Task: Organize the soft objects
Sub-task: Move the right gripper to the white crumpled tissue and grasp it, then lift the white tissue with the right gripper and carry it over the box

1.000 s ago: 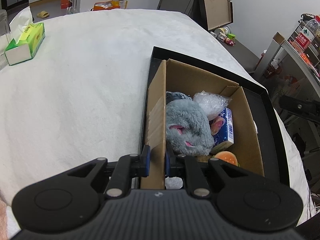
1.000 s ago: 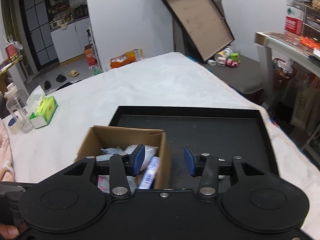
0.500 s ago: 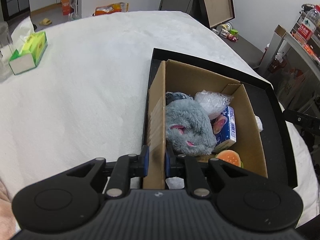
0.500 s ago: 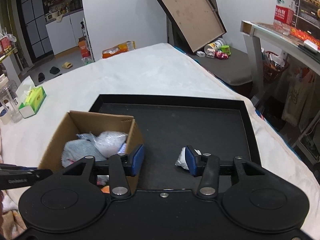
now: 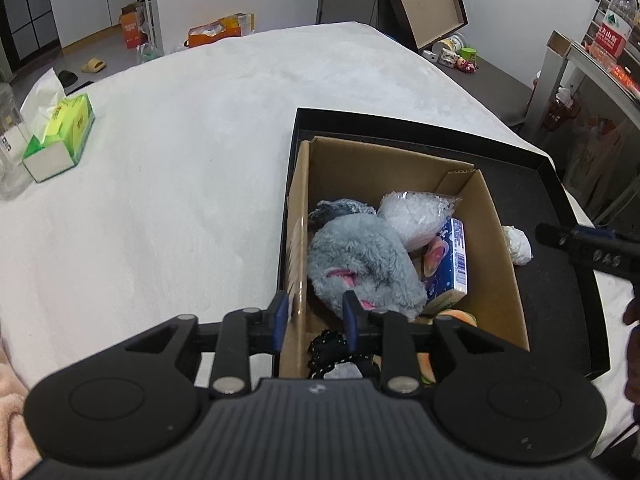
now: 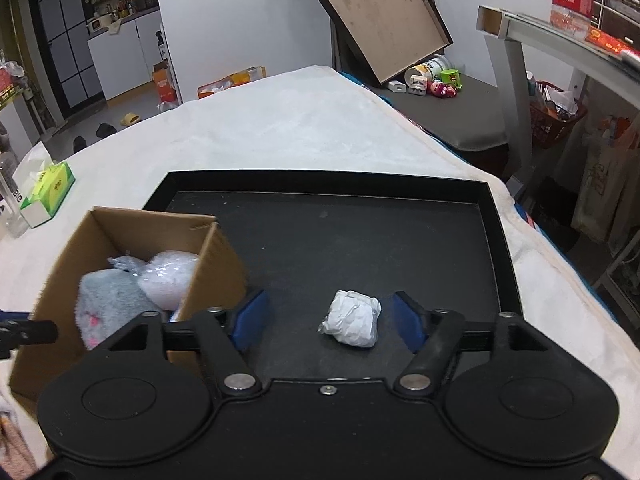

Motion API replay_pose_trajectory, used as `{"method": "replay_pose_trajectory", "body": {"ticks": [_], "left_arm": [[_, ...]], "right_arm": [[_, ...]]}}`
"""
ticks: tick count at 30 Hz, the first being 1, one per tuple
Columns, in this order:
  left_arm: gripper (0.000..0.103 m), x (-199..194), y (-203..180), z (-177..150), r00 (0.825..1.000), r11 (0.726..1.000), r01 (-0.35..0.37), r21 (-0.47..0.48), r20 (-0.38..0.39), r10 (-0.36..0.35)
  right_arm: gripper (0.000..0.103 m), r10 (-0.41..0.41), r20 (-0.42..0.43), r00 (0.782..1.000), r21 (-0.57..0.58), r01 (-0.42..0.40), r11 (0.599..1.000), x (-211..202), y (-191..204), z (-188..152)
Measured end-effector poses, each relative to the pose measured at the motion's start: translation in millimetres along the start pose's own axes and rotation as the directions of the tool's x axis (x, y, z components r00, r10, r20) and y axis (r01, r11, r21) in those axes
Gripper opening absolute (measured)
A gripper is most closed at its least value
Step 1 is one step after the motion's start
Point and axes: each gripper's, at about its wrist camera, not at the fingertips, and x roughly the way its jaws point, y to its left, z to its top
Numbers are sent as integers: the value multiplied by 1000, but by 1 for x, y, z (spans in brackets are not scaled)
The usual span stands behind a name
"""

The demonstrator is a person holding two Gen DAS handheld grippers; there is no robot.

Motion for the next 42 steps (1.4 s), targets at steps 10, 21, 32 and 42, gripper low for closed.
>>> {"method": "replay_pose_trajectory", "body": {"ticks": [10, 21, 32, 42], "left_arm": [[53, 6, -12, 8, 996, 996, -90, 12, -12, 91], [56, 18, -28, 13, 983, 983, -181, 41, -25, 182], [56, 17, -35, 11, 977, 976, -210, 64, -5, 211], [56, 12, -30, 5, 982, 980, -190, 60, 7, 190]], "right_arm": [[84, 23, -31, 999, 64, -21, 998, 38, -20, -24], [86, 54, -26, 998, 81, -52, 995, 61, -25, -34], [43, 41, -49, 998, 68, -38, 997, 64, -26, -36], [43, 36, -13, 999, 86, -35, 996, 40, -22, -31]]}}
